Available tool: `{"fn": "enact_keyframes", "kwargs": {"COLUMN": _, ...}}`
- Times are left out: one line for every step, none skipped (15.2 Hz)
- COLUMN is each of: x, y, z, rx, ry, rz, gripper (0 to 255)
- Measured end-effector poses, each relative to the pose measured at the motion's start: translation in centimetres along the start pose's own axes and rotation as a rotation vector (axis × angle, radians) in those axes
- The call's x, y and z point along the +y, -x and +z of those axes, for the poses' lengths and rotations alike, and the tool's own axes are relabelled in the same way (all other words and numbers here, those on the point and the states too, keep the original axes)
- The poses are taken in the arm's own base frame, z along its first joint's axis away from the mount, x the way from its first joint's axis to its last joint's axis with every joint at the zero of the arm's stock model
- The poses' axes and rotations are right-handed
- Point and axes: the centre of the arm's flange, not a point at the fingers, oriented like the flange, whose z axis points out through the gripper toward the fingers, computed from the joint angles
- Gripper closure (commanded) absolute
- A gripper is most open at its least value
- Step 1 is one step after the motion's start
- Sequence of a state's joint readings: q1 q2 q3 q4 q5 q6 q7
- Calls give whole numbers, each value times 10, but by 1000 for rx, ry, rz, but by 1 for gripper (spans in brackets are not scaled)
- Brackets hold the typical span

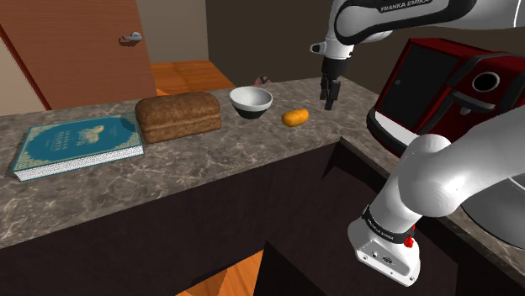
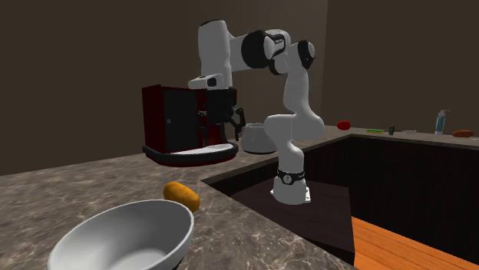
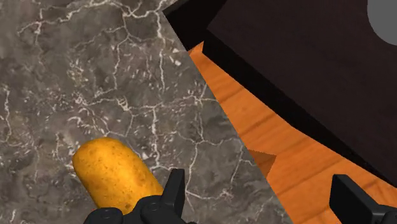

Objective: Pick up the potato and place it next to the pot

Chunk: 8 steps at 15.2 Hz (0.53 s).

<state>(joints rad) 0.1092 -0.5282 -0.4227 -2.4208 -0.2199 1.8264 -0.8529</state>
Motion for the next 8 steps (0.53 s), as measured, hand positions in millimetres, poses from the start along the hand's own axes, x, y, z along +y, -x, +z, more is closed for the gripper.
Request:
{"fn": "enact_keyframes", "kwargs": {"x": 12, "y": -2, "z": 7, "rx": -1, "ry": 4, "rz": -40, "gripper": 0}}
{"fn": "enact_keyframes", "kwargs": {"x": 21, "y": -4, "z": 13, "rx": -3, "ry": 7, "rz": -80, "gripper": 0}}
{"fn": "enact_keyframes", "kwargs": {"x": 31, "y": -6, "z": 17, "rx": -3, "ry": 11, "rz": -118, "gripper": 0}}
{"fn": "enact_keyframes", "kwargs": {"x": 41, "y": -10, "z": 22, "rx": -4, "ry": 14, "rz": -158, "gripper": 0}}
{"fn": "enact_keyframes", "kwargs": {"x": 53, "y": -11, "z": 28, "rx": -5, "ry": 17, "rz": -196, "gripper": 0}}
{"fn": "enact_keyframes", "kwargs": {"x": 61, "y": -17, "z": 37, "rx": -7, "ry": 20, "rz": -237, "gripper": 0}}
{"fn": "enact_keyframes", "kwargs": {"x": 72, "y": -19, "z": 44, "rx": -8, "ry": 24, "rz": -274, "gripper": 0}}
{"fn": "enact_keyframes", "kwargs": {"x": 83, "y": -23, "z": 48, "rx": -9, "ry": 28, "rz": -314, "gripper": 0}}
